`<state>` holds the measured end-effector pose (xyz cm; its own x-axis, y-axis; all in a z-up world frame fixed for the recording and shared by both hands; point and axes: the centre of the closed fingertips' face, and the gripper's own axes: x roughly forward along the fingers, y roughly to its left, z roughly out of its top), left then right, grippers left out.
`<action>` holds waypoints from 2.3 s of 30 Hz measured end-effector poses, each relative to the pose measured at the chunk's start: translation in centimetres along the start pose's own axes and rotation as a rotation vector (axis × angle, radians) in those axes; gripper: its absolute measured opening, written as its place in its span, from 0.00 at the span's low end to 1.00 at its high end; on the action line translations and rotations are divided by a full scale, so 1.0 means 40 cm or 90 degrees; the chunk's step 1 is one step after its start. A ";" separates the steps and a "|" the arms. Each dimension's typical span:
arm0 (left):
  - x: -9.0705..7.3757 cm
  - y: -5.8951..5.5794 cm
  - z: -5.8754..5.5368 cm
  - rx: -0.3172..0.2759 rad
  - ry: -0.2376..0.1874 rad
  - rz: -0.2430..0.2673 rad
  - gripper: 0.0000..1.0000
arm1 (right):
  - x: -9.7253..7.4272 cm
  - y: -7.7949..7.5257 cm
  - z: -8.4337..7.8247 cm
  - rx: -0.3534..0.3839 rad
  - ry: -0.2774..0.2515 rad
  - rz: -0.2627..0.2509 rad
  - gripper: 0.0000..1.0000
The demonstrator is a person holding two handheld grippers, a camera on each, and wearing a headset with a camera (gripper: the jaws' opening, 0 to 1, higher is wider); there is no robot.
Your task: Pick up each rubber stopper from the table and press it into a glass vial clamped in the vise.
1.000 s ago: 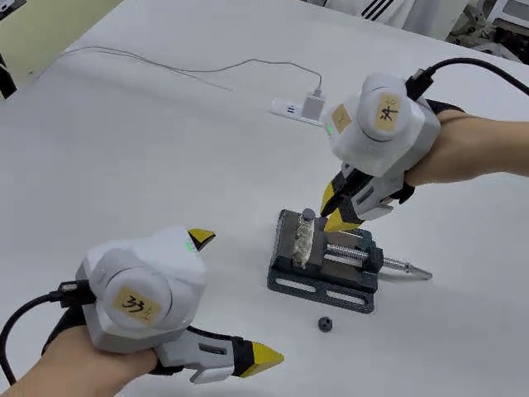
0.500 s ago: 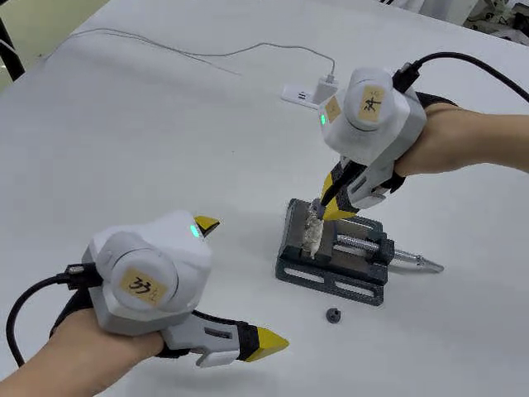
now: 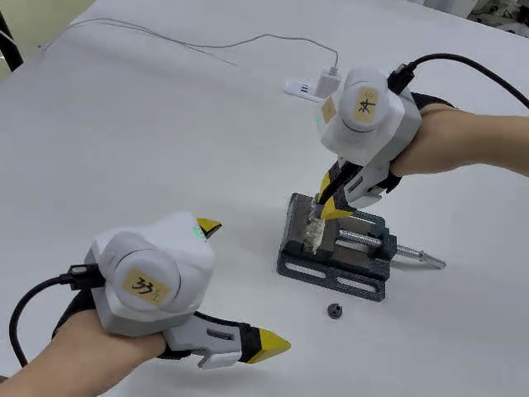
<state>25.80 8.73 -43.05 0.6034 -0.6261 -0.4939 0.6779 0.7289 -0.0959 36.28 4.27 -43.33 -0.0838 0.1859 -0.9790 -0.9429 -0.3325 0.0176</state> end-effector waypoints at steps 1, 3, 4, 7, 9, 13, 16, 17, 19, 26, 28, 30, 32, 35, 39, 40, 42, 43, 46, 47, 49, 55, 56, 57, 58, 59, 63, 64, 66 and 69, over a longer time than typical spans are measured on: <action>-0.001 -0.001 -0.001 -0.001 0.001 0.000 0.99 | 0.000 0.001 0.000 -0.001 0.001 0.000 0.05; -0.002 0.001 -0.001 -0.002 0.000 0.001 0.99 | 0.000 0.001 0.000 -0.002 0.006 0.000 0.05; -0.002 0.001 -0.002 -0.004 -0.001 0.000 0.99 | 0.000 0.001 0.001 -0.001 0.009 -0.001 0.05; -0.001 0.000 -0.004 -0.003 0.000 0.000 0.99 | 0.002 0.003 0.004 -0.003 0.017 -0.003 0.05; 0.000 -0.002 -0.004 -0.005 -0.001 -0.001 0.99 | 0.004 -0.003 0.005 0.005 0.022 -0.005 0.05; 0.003 -0.008 -0.005 -0.005 -0.001 -0.005 0.99 | 0.004 0.002 0.009 0.032 0.012 -0.004 0.04; 0.006 -0.014 -0.007 -0.005 -0.001 -0.008 0.98 | 0.005 -0.001 0.005 0.060 0.003 -0.009 0.03; 0.007 -0.016 -0.007 -0.006 -0.001 -0.009 0.98 | 0.005 0.000 0.005 0.070 0.002 -0.011 0.03; 0.009 -0.020 -0.005 -0.007 -0.002 -0.011 0.99 | 0.004 0.004 0.007 0.099 -0.001 -0.013 0.03; 0.016 -0.024 0.001 -0.006 -0.003 -0.016 0.98 | -0.003 0.022 0.014 0.166 0.005 -0.026 0.03; 0.016 -0.024 0.001 -0.005 -0.003 -0.017 0.98 | -0.005 0.026 0.015 0.176 0.007 -0.031 0.03; 0.017 -0.027 0.001 -0.005 -0.002 -0.017 0.98 | -0.005 0.027 0.014 0.170 0.005 -0.036 0.03; 0.017 -0.028 0.001 -0.006 -0.002 -0.018 0.98 | -0.007 0.032 0.013 0.163 0.002 -0.042 0.04; 0.015 -0.028 0.001 -0.004 -0.001 -0.018 0.98 | -0.009 0.037 0.015 0.147 0.001 -0.046 0.05; 0.012 -0.028 0.000 -0.004 0.000 -0.016 0.98 | -0.014 0.043 0.017 0.103 -0.004 -0.042 0.06; 0.011 -0.027 0.000 -0.004 0.001 -0.016 0.98 | -0.014 0.043 0.017 0.092 -0.005 -0.043 0.06; 0.010 -0.027 -0.002 -0.005 0.001 -0.015 0.98 | -0.015 0.043 0.016 0.101 -0.004 -0.042 0.06; 0.009 -0.026 -0.002 -0.005 0.000 -0.014 0.98 | -0.015 0.044 0.016 0.098 -0.003 -0.043 0.07; 0.008 -0.026 -0.002 -0.006 0.000 -0.013 0.98 | -0.016 0.042 0.016 0.077 0.001 -0.040 0.07; 0.008 -0.026 -0.002 -0.006 0.001 -0.013 0.98 | -0.016 0.042 0.016 0.076 0.002 -0.040 0.07; 0.008 -0.027 -0.001 -0.007 0.000 -0.013 0.98 | -0.017 0.042 0.017 0.066 0.002 -0.039 0.08; 0.007 -0.023 0.002 -0.005 -0.003 -0.009 0.96 | -0.027 0.047 0.019 0.057 -0.008 -0.035 0.15; 0.007 -0.022 0.003 -0.008 -0.003 -0.009 0.96 | -0.034 0.041 0.020 0.055 -0.011 -0.044 0.15; 0.007 -0.021 0.003 -0.008 -0.003 -0.009 0.96 | -0.041 0.039 0.022 0.052 -0.017 -0.045 0.15; 0.007 -0.021 0.003 -0.008 -0.002 -0.009 0.96 | -0.047 0.035 0.021 0.057 -0.021 -0.045 0.14; 0.007 -0.019 0.002 -0.007 -0.002 -0.009 0.96 | -0.051 0.026 0.018 0.064 -0.033 -0.042 0.14; 0.007 -0.017 0.004 -0.010 -0.005 -0.008 0.96 | -0.053 -0.006 -0.002 0.081 -0.052 -0.033 0.02; 0.008 -0.017 0.005 -0.012 -0.005 -0.008 0.96 | -0.050 -0.006 -0.001 0.090 -0.057 -0.024 0.01; 0.010 -0.017 0.005 -0.013 -0.006 -0.008 0.96 | -0.045 -0.002 -0.005 0.101 -0.058 -0.014 0.03; 0.012 -0.018 0.004 -0.014 -0.005 -0.009 0.96 | -0.034 -0.006 -0.015 0.100 -0.055 -0.006 0.00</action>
<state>25.69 7.85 -43.07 0.5971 -0.6387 -0.4854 0.6770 0.7258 -0.1222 36.83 3.53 -42.11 -0.0950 0.2688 -0.9585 -0.9821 -0.1826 0.0461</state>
